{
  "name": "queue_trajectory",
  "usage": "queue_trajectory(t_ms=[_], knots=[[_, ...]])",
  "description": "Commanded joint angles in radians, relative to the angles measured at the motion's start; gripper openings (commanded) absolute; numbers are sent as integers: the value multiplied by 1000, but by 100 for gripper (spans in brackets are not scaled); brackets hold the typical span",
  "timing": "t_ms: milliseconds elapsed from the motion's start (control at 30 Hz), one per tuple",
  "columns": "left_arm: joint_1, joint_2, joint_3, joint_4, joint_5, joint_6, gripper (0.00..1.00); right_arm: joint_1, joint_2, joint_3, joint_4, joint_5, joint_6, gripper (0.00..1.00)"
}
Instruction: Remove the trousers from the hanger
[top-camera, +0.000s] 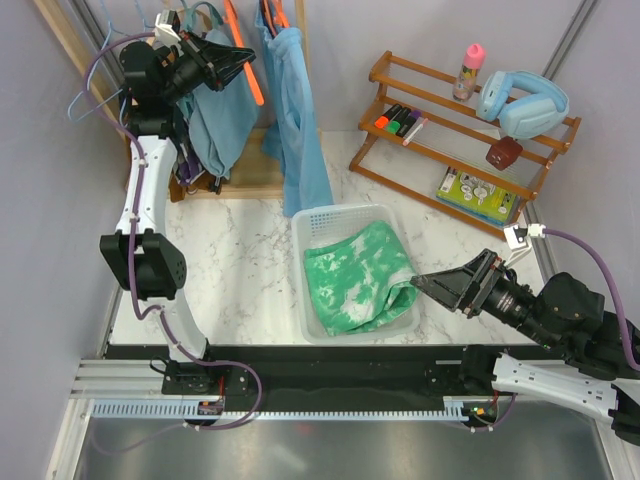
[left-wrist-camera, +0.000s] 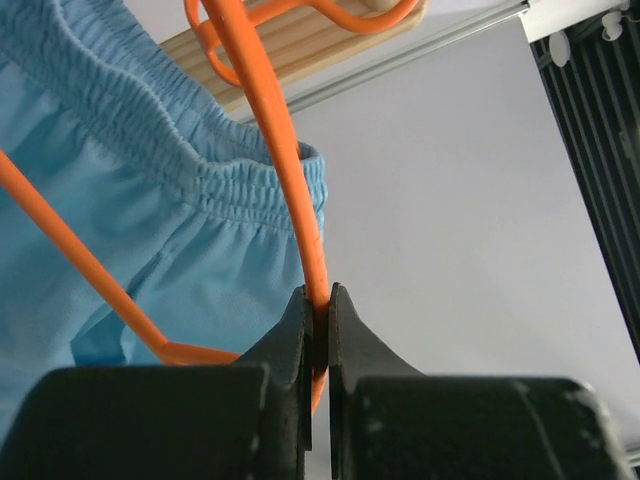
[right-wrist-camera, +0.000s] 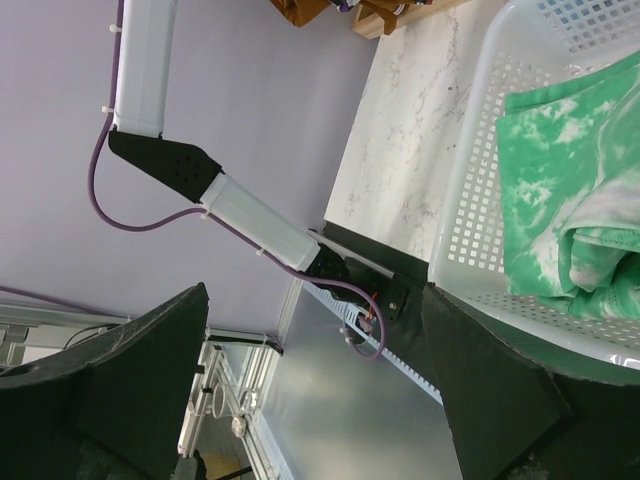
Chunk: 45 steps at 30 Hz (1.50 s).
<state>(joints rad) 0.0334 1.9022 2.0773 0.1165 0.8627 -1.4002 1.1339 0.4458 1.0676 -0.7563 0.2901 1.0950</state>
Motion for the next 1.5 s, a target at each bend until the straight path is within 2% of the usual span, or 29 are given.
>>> queue_trajectory(t_ms=[0,100,200,433,467,533,567,633,667,700,800,900,1133,1167,1233,1300,1333,1467], knots=[[17,-28,4,-92,-22,53,2,-2,8,19,29,-3,-1,95],[25,-60,-9,-172,-25,58,2,0,8,12,37,-6,-1,95],[25,-83,-8,-259,-103,63,2,0,13,8,46,-11,-1,95],[25,-45,20,-310,-103,35,2,0,10,15,52,-19,2,94],[25,-45,17,-310,-96,44,6,0,7,11,54,-16,2,94],[26,-66,-12,-311,-94,87,22,0,7,9,55,-16,2,94],[25,-84,-29,-311,-102,107,37,0,11,5,57,-16,2,94],[25,-136,-58,-311,-114,179,55,-2,22,2,63,-19,-4,94],[25,-149,-63,-317,-111,197,79,-2,28,-3,67,-14,-7,94],[25,-176,-63,-339,-105,232,90,0,33,-4,71,-14,-10,94],[26,-227,-71,-399,-100,324,94,0,65,-12,89,-2,-26,94],[25,-339,-149,-475,-122,433,95,-2,83,-23,89,33,-32,95],[22,-707,-578,-525,-177,613,95,-2,73,-90,84,191,-21,94],[5,-797,-624,-522,-175,627,95,-2,73,-112,86,214,-20,94],[-21,-880,-762,-517,-180,673,95,0,74,-132,80,273,-20,94],[-84,-1004,-860,-496,-180,684,96,0,86,-162,66,328,-17,95],[-102,-1049,-969,-468,-168,675,96,-2,87,-176,61,342,-14,95],[-258,-1238,-1253,-292,-131,613,97,0,51,-270,71,421,14,97]])
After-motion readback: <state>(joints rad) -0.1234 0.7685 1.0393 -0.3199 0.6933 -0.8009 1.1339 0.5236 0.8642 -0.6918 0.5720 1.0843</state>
